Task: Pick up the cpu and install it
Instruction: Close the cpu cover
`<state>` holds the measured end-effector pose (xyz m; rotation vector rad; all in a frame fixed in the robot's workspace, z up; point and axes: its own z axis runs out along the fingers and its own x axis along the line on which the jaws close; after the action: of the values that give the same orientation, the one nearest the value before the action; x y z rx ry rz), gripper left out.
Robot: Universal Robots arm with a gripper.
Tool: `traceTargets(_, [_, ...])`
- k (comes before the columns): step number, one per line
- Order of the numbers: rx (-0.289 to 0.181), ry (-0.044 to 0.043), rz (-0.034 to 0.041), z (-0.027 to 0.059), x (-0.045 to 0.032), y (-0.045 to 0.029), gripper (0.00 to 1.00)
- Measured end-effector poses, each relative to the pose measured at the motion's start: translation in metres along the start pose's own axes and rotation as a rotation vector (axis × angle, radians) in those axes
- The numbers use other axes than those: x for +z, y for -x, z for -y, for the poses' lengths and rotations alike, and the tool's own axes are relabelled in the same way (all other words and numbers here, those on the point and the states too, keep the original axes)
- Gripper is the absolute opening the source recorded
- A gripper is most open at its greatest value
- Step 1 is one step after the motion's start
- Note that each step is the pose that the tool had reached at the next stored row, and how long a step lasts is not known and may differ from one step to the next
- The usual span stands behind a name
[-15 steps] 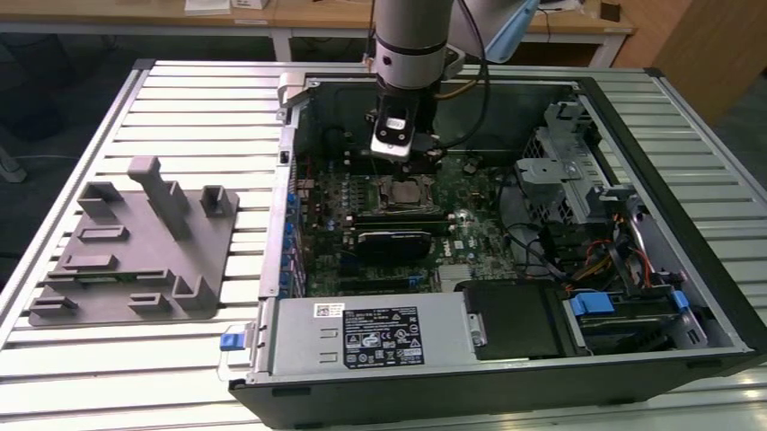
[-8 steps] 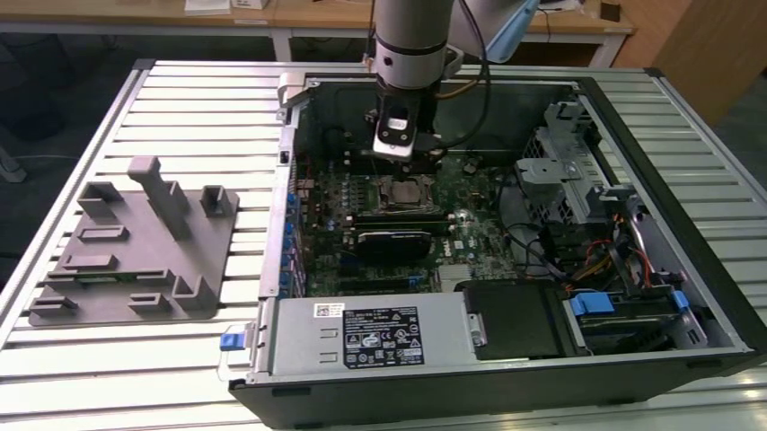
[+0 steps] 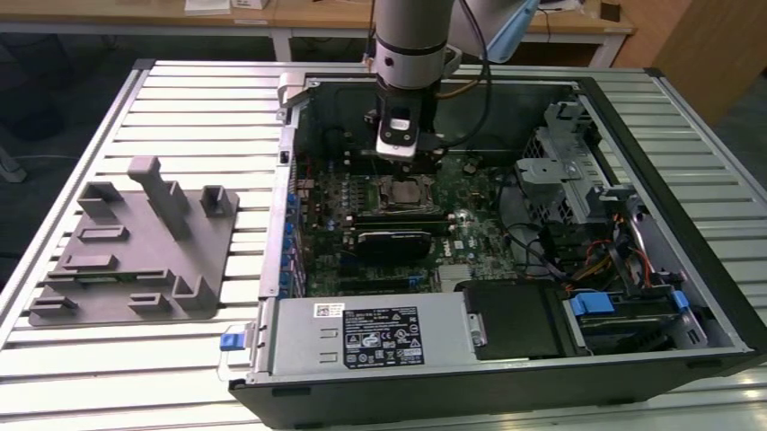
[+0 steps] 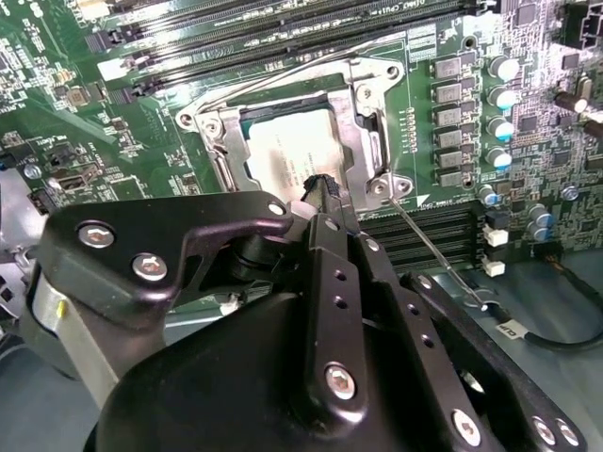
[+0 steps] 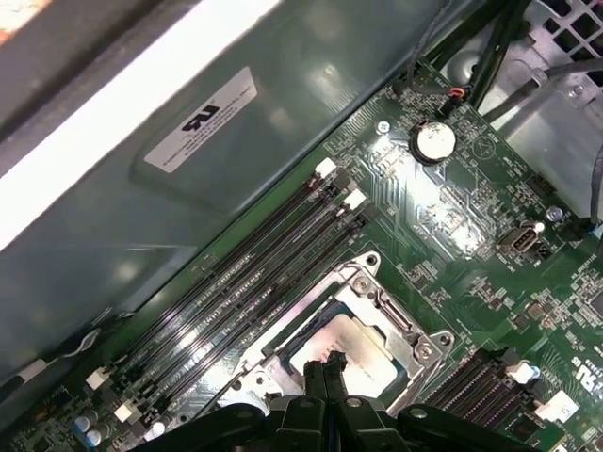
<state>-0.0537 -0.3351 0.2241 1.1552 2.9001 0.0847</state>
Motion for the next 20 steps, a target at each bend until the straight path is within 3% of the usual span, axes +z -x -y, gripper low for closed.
traceTargets(20, [-0.089, -0.0003, -0.0052, 0.0000, 0.0001, 0.0000, 0.11])
